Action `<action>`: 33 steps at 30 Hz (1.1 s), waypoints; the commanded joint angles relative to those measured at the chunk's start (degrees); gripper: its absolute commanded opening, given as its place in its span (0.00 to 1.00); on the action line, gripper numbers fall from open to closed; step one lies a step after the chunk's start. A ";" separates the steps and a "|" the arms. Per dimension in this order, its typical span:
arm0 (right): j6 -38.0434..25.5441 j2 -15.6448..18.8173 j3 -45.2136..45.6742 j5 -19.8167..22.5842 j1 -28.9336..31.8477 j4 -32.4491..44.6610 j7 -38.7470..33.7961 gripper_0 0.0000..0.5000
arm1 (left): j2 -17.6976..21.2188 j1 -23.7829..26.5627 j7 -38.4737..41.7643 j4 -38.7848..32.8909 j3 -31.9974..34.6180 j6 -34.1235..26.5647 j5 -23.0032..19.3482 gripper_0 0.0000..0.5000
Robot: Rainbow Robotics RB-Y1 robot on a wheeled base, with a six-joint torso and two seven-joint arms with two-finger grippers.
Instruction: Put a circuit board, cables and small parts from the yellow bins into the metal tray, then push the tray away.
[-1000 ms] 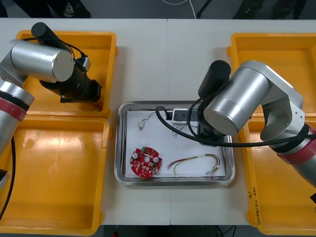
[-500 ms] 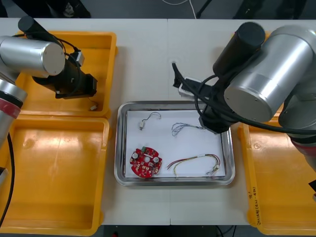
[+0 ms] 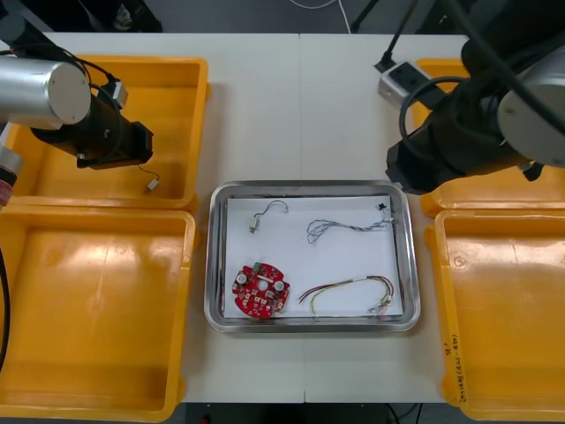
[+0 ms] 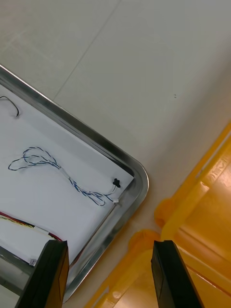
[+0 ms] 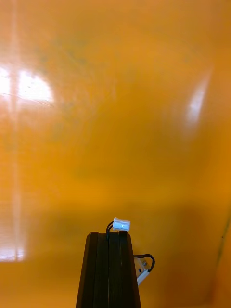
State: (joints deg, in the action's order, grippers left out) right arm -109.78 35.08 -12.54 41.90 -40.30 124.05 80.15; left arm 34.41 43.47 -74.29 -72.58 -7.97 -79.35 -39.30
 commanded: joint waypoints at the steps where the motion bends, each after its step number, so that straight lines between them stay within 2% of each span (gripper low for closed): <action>1: -0.22 6.75 5.68 3.45 1.01 2.07 -6.76 1.00 | 3.65 -0.23 -8.94 0.07 3.05 -0.46 0.80 0.00; 8: -0.22 13.78 10.87 10.40 3.65 1.72 -14.15 1.00 | 4.00 2.76 -11.93 5.08 4.72 1.04 1.60 0.00; 14: -0.22 18.71 16.40 13.74 9.01 0.49 -16.43 1.00 | 3.91 5.22 -16.06 11.76 4.89 7.19 1.68 0.00; 23: -0.22 20.55 24.75 15.93 16.39 -3.02 -15.99 1.00 | 3.39 7.06 -16.85 14.13 4.01 10.88 1.77 0.00; 29: -0.22 21.43 28.45 16.20 21.40 -3.99 -15.46 1.00 | 3.30 7.06 -16.85 14.13 3.66 11.23 1.16 0.00; 33: -0.22 21.43 30.91 14.88 25.71 -3.99 -14.67 1.00 | 3.30 7.06 -16.94 14.13 3.75 11.23 0.98 0.02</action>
State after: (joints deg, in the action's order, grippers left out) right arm -109.79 53.76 14.74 57.52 -18.37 119.85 65.36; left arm 35.96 47.43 -86.71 -57.94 -4.36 -68.83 -38.08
